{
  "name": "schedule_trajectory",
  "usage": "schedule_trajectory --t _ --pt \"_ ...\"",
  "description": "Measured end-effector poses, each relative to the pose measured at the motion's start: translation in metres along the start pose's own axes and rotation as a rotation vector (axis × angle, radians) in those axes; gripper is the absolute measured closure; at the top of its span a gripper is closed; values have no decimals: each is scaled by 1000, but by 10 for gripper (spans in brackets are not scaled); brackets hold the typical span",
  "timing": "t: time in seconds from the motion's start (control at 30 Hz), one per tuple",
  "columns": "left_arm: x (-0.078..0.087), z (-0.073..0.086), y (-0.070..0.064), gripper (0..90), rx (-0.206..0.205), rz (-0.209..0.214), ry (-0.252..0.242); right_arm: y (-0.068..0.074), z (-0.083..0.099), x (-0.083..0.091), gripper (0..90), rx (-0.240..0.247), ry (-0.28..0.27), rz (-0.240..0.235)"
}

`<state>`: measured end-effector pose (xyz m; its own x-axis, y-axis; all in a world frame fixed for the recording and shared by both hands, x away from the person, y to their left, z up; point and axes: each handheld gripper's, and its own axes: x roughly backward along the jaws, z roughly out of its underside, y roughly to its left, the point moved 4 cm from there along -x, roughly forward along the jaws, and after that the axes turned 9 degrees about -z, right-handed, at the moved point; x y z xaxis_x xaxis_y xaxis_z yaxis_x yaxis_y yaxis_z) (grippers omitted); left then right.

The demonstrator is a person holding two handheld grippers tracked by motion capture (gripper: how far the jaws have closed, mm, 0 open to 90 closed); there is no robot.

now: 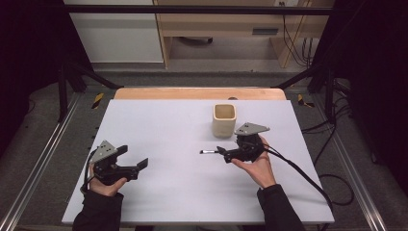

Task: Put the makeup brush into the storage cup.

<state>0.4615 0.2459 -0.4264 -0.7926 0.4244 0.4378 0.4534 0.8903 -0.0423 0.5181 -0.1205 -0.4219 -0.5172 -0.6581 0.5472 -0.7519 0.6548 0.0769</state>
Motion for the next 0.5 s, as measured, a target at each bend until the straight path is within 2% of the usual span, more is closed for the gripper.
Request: schedule_trajectory --t 0.37,0.5 --pt "0 0 -1 40 -5 3 1 3 5 -30 127 18 77 -22" --pt "0 0 0 40 -4 5 -1 3 7 -37 146 12 89 -30"
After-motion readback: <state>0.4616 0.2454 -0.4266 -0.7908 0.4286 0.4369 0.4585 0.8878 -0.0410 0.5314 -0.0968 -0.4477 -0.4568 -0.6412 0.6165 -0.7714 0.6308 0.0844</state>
